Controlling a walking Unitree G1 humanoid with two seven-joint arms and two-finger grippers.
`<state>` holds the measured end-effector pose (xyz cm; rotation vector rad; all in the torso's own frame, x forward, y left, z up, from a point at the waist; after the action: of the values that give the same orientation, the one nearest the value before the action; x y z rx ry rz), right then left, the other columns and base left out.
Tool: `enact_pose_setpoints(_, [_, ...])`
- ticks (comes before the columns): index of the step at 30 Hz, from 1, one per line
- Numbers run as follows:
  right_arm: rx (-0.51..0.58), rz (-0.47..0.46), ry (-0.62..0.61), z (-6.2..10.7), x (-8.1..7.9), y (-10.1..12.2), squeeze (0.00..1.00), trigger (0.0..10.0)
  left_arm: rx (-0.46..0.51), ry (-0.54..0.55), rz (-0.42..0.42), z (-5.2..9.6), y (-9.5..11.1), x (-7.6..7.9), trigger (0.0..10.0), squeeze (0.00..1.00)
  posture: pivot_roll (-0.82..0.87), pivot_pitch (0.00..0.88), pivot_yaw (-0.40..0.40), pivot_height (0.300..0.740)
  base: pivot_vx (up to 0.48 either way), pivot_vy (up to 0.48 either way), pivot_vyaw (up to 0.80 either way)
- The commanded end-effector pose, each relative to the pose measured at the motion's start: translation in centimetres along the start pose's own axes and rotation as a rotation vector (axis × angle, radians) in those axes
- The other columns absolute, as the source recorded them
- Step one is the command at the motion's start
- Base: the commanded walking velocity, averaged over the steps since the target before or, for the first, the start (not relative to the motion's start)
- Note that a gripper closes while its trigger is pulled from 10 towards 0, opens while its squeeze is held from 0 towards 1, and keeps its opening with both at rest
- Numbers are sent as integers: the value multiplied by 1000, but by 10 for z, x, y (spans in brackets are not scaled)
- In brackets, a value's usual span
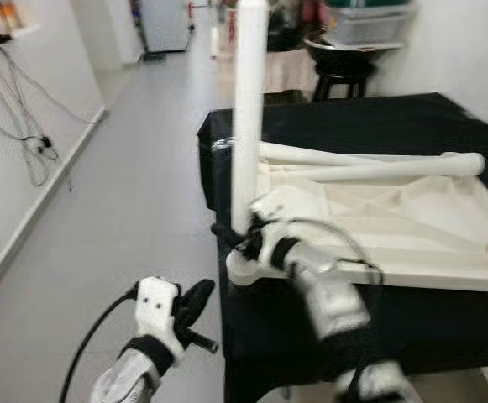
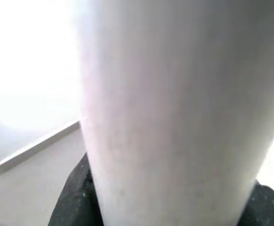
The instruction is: Building children table
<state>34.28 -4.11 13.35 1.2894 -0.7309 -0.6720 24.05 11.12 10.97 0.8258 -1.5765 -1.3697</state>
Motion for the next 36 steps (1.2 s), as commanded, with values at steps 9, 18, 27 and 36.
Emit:
enact_pose_setpoints(9, [-168,-79,-97,0,12,-26,0,0,6,23,-5,-5,0,-5,10000,0,-6,15,12,740,0,0,0])
enact_pose_setpoints(18, [24,-145,305,-11,-5,23,1000,10000,6,14,2,-6,0,-3,10000,0,3,20,12,740,0,0,0])
enact_pose_setpoints(27, [32,7,699,-11,-2,44,0,10000,8,15,-2,-4,1,-1,10000,0,42,27,6,740,0,0,0])
enact_pose_setpoints(36, [-90,0,781,-23,-2,32,0,7176,-7,-93,-63,1,0,18,10000,0,78,40,-1,740,0,0,0])
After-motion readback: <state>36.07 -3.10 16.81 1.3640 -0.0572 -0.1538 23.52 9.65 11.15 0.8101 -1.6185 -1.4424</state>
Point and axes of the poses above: a point about 5 cm out from each wrist's last joint towards the gripper, its own z axis pointing back from the gripper into the wrist, its own y axis along the axis of the wrist's last joint, x = y × z, the point moved 3 cm from there along -z, pointing out of the wrist towards the gripper, and after that the axes turned 1 degree about z, right-handed, at the moved point
